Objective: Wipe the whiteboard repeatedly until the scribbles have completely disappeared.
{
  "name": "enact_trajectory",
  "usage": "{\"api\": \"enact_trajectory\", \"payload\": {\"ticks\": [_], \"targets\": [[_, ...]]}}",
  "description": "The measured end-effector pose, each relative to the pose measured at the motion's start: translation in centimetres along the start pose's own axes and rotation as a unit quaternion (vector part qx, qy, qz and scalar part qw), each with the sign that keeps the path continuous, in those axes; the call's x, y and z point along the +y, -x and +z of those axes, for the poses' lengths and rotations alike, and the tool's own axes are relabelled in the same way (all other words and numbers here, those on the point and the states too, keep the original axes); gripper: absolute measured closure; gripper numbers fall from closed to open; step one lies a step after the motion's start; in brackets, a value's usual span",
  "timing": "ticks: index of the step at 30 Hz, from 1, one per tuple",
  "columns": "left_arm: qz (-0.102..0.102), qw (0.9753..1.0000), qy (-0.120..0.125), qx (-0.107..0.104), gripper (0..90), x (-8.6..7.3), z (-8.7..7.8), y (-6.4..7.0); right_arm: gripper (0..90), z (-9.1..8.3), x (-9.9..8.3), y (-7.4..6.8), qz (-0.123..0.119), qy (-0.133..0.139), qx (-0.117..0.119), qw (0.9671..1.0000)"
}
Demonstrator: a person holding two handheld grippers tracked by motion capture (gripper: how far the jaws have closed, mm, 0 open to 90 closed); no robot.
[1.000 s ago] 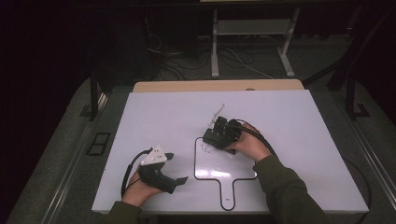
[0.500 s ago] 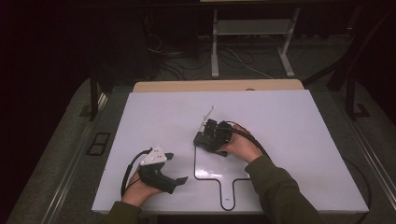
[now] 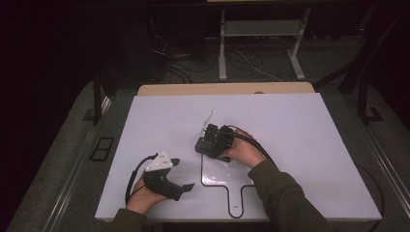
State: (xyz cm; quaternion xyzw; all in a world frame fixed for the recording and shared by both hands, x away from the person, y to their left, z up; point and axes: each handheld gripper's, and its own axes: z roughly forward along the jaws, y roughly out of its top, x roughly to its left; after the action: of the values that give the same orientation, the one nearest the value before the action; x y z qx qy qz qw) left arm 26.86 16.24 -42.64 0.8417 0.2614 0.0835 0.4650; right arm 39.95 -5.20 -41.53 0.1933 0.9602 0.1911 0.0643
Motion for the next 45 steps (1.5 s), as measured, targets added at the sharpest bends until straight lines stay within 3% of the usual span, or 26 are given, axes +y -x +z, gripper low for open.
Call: {"api": "enact_trajectory", "payload": {"ticks": [6,8,11,14,20,23,30,35,39,45], "targets": [[-0.002,1.0,0.0,-0.001,0.0,0.0,0.0,-0.1,38.6,0.2,0.2,1.6,0.016,-0.004,-0.016,0.9997],[-0.003,1.0,-0.001,-0.001,0.0,-0.1,0.0,-0.1,38.6,0.2,0.2,1.4,0.015,-0.005,-0.022,0.9996],[0.0,1.0,-0.001,0.0,0.0,0.0,0.0,0.0,38.7,0.2,0.4,0.5,0.004,-0.004,-0.006,1.0],[0.001,1.0,-0.002,0.001,0.0,0.0,0.0,0.1,38.7,0.2,0.7,-0.3,-0.008,-0.007,-0.01,0.9999],[0.005,1.0,-0.005,0.003,0.0,0.0,0.1,0.0,38.7,0.3,0.5,1.3,0.022,-0.005,-0.024,0.9995],[0.007,0.9999,-0.009,0.007,0.0,-0.1,0.3,-0.1,38.6,0.3,0.5,1.3,0.026,-0.007,-0.027,0.9993],[0.008,0.9999,-0.008,0.01,0.0,-0.1,0.3,-0.2,38.7,0.2,0.7,-0.5,0.004,-0.008,-0.013,0.9999],[0.006,0.9999,-0.006,0.01,0.0,-0.2,0.4,-0.3,38.7,0.4,0.8,0.9,0.027,-0.005,-0.017,0.9995],[0.005,0.9999,-0.006,0.009,0.0,-0.2,0.4,-0.5,38.6,0.5,0.9,1.6,0.03,-0.007,-0.028,0.9991],[0.007,0.9999,-0.006,0.009,0.0,-0.2,0.4,-0.4,38.7,0.3,0.9,0.2,0.016,-0.008,-0.018,0.9997]]}}
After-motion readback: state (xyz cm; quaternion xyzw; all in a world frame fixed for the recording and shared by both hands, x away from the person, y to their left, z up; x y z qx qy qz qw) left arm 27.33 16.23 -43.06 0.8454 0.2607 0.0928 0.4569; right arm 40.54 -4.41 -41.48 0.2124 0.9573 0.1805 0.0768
